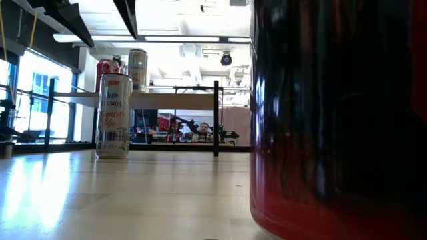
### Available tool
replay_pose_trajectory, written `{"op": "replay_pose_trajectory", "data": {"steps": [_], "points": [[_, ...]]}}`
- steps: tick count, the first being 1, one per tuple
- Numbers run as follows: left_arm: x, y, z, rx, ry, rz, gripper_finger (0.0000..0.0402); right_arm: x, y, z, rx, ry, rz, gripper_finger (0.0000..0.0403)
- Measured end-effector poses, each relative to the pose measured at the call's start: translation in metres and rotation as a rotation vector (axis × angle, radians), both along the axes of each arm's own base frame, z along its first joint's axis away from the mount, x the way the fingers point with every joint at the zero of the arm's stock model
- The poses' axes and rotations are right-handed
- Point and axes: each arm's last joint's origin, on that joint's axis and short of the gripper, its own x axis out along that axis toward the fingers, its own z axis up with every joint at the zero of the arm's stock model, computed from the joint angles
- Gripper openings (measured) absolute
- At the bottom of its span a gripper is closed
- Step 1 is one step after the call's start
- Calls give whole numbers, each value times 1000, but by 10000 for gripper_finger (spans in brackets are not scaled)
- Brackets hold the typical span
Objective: Place canned beverage on shelf
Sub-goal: Put the light orange soda can on the shelf aligned with the other light orange soda can
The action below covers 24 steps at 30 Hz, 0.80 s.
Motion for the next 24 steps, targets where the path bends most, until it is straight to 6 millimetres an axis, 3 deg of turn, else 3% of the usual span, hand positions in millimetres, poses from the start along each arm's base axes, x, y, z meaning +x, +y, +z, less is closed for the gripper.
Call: {"op": "replay_pose_trajectory", "data": {"steps": [11,24], "points": [[5,-28,-17,171,-21,-94,399,0,0,0,0,0,0,400],[5,-66,-46,179,-67,-100,399,0,0,0,0,0,0,400]]}}
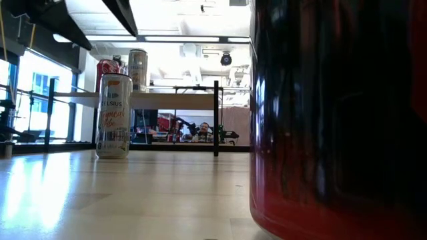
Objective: Place canned beverage on shelf
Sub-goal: Put the light orange soda can on the shelf aligned with the other light orange soda can
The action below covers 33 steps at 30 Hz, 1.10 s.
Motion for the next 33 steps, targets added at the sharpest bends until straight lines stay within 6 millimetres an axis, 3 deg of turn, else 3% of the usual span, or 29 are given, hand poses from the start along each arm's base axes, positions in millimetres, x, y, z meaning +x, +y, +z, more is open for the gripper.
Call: {"op": "replay_pose_trajectory", "data": {"steps": [12,33], "points": [[-3,-6,-5,-54,93,0,399,0,0,0,0,0,-1,400],[-3,-7,-6,-63,75,11,399,0,0,0,0,0,0,400]]}}
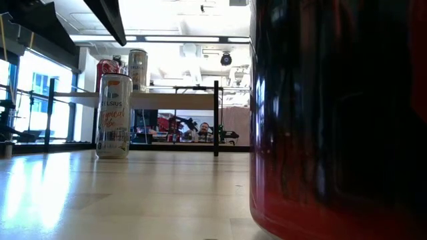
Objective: Place canned beverage on shelf
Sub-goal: Put the light orange soda can on the shelf aligned with the other light orange soda can
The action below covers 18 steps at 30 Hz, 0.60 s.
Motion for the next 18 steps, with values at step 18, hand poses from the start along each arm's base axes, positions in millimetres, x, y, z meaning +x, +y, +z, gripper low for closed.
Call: {"op": "replay_pose_trajectory", "data": {"steps": [18], "points": [[0,-4,-1,-15,-42,-3,399,0,0,0,0,0,0,400]]}}
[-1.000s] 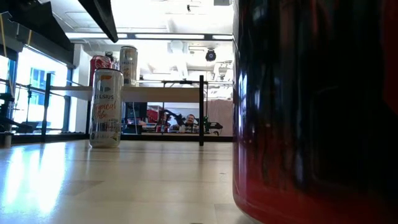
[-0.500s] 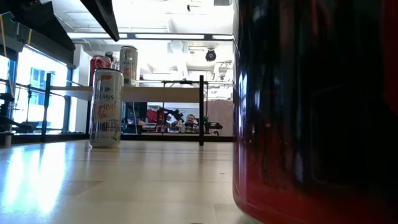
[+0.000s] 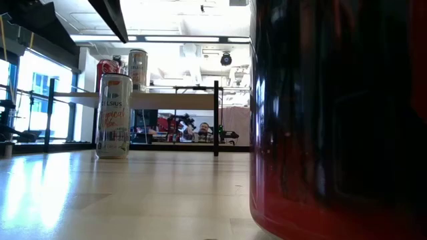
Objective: Place canned beverage on shelf
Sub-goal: Put the light orange soda can on the shelf aligned with the other light orange soda can
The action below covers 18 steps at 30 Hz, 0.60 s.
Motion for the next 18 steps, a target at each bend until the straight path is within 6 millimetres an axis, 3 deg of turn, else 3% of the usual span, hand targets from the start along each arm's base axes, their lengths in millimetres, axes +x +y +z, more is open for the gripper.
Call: {"op": "replay_pose_trajectory", "data": {"steps": [7,12,18], "points": [[2,2,-8,16,-17,31,399,0,0,0,0,0,0,400],[-1,6,-38,67,9,83,399,0,0,0,0,0,0,400],[-5,13,-80,260,-52,67,399,0,0,0,0,0,1,400]]}}
